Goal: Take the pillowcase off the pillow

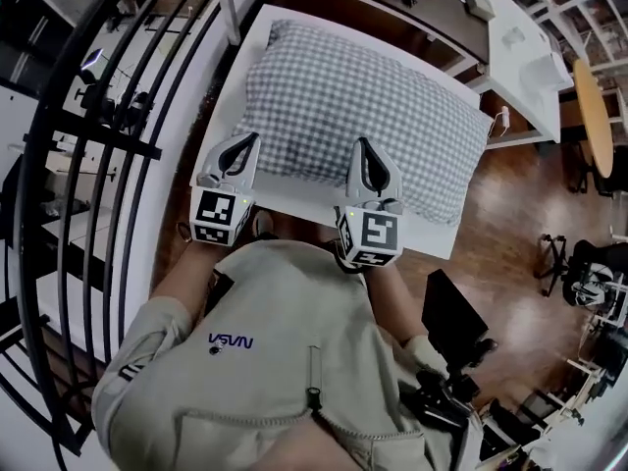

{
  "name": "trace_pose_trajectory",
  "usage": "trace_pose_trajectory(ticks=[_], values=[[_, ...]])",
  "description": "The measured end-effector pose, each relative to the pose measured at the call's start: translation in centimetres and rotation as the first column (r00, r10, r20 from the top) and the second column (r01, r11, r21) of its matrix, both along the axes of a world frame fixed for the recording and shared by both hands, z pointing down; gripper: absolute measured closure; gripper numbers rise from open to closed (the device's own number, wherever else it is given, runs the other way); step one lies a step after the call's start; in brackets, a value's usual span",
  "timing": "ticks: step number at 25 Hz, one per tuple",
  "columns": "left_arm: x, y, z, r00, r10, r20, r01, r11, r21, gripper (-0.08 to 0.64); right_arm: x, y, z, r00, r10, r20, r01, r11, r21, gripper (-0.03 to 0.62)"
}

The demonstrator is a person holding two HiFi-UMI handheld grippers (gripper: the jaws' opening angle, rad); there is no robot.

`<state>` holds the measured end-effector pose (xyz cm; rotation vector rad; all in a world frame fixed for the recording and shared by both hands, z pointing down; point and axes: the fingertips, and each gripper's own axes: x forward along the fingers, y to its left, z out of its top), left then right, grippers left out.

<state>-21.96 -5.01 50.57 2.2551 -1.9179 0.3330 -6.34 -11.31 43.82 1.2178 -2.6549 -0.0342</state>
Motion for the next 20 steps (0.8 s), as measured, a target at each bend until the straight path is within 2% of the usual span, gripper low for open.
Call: trace_pose_trajectory(ticks=[3,6,8,10,12,14,15,17,18,19,20], values=[[-4.4,-1.3,2.6,0.999,-0.039,-0.009,0.039,0.997,-0.068,0.56,-4.5,-0.9,1.3,0.994,-0.084,-0.068,0.082,0.996,-0.023,0.588],[-7.8,-1.5,5.5,0.995,-0.098,-0.017,0.095,0.987,-0.131,0.541,-8.9,-0.8,3.6,0.97,-0.196,-0.145,0.187,0.979,-0.077,0.507],[-9.0,-1.3,7.1,0.992,-0.121,-0.037,0.113,0.98,-0.161,0.541,-11.4,-0.3,5.7,0.941,-0.27,-0.204,0.247,0.96,-0.128,0.478],[-9.2,-1.3,8.2,0.991,-0.121,-0.058,0.108,0.977,-0.186,0.511,-13.5,0.3,7.8,0.897,-0.344,-0.279,0.302,0.936,-0.182,0.44],[-8.9,-1.3,8.9,0.99,-0.119,-0.071,0.103,0.974,-0.203,0.482,-15.4,1.1,9.9,0.837,-0.419,-0.352,0.355,0.905,-0.234,0.418],[-8.6,-1.1,9.4,0.988,-0.13,-0.083,0.11,0.971,-0.212,0.476,-17.0,2.5,12.5,0.749,-0.485,-0.452,0.402,0.874,-0.272,0.386],[-8.6,-0.9,9.5,0.987,-0.137,-0.088,0.115,0.97,-0.214,0.476,-17.4,3.1,14.2,0.687,-0.502,-0.525,0.418,0.865,-0.279,0.383],[-8.5,-0.4,9.6,0.985,-0.148,-0.093,0.125,0.968,-0.215,0.476,-17.1,3.4,18.0,0.546,-0.482,-0.685,0.43,0.863,-0.264,0.393],[-8.5,0.0,9.6,0.984,-0.153,-0.092,0.13,0.968,-0.216,0.476,-16.6,3.2,19.4,0.498,-0.455,-0.738,0.429,0.869,-0.246,0.5],[-8.5,0.3,9.5,0.983,-0.157,-0.09,0.135,0.967,-0.216,0.476,-15.9,3.0,20.1,0.483,-0.434,-0.76,0.425,0.875,-0.23,0.583],[-8.5,0.7,9.5,0.983,-0.161,-0.09,0.139,0.967,-0.216,0.476,-15.2,2.9,20.0,0.502,-0.427,-0.752,0.42,0.88,-0.22,0.584]])
